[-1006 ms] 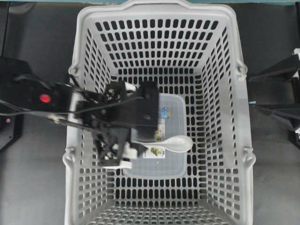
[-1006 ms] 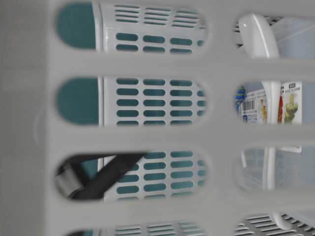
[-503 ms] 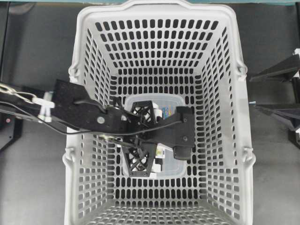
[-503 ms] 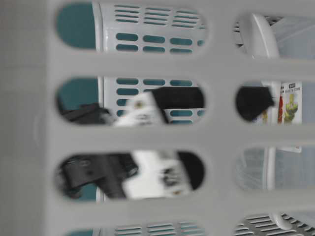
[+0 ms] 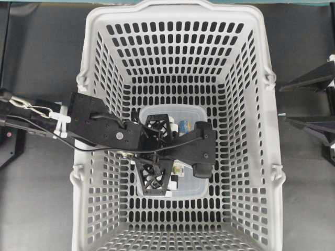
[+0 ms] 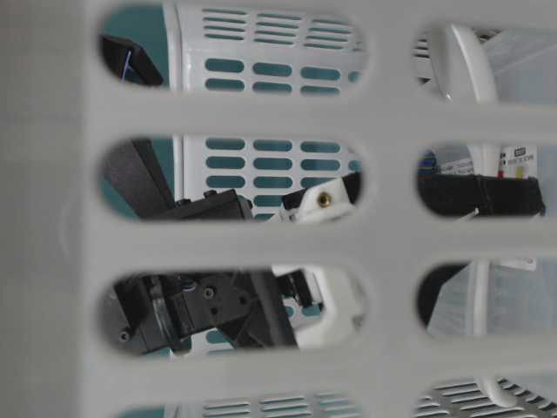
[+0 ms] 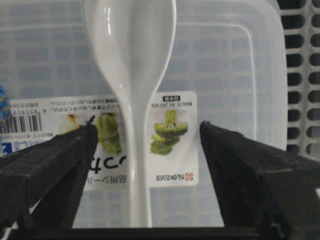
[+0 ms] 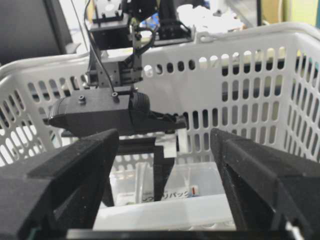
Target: Pick up the chinese spoon from the shopping basket with the left arm.
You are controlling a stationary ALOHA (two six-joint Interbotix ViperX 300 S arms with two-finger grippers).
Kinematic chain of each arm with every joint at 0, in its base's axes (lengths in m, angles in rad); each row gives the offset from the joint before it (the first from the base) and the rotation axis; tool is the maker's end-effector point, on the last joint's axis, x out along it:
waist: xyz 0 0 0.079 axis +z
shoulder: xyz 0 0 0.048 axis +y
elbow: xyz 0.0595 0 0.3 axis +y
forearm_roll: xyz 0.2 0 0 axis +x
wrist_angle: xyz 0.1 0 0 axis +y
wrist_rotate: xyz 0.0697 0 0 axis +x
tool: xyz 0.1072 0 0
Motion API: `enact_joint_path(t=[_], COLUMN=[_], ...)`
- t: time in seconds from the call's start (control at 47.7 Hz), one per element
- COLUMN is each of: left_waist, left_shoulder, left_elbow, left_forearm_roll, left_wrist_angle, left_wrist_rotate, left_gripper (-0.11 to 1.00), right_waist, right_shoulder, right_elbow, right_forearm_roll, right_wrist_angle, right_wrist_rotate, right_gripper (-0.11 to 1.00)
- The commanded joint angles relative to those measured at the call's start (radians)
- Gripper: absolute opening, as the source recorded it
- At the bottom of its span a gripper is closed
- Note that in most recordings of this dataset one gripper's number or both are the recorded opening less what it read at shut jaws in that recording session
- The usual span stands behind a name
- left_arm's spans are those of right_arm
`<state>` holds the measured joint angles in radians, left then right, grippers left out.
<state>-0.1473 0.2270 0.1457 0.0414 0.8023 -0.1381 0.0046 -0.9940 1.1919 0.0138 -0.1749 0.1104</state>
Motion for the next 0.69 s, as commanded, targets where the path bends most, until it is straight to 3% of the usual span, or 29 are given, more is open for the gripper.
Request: enact_joint_path(t=[0.0,0.105,0.273,0.461,0.671], left_waist=[0.005,0.003,0.003,0.005,0.002], left_shoulder=[-0.005,-0.006,-0.009,-0.044,-0.094], left_elbow=[0.000,-0.002,-0.015,-0.091,-0.275], left_forearm_roll=[0.003,0.003,0.003,0.003,0.003], left_wrist_angle=[0.003,0.005,0.012,0.087,0.285], left_wrist_rotate=[-0.002,-0.002,-0.002,-0.003,-0.017], left_gripper=[0.77,0.58,0.12,0.13,0.13], right_waist=[0.002,0.002,0.002,0.002,0.003], right_shoulder=[0.005,0.005,0.005,0.005,0.005], right_elbow=[-0.008,-0.008,-0.006,-0.003,-0.003], right_forearm_roll=[0.003,0.003,0.003,0.003,0.002], right_wrist_angle=[-0.009,-0.008,-0.008,-0.008,-0.006], right_wrist_rotate=[-0.002,-0.002,-0.002,-0.002,0.002], right_gripper=[0.71,0.71,0.71,0.71,0.71])
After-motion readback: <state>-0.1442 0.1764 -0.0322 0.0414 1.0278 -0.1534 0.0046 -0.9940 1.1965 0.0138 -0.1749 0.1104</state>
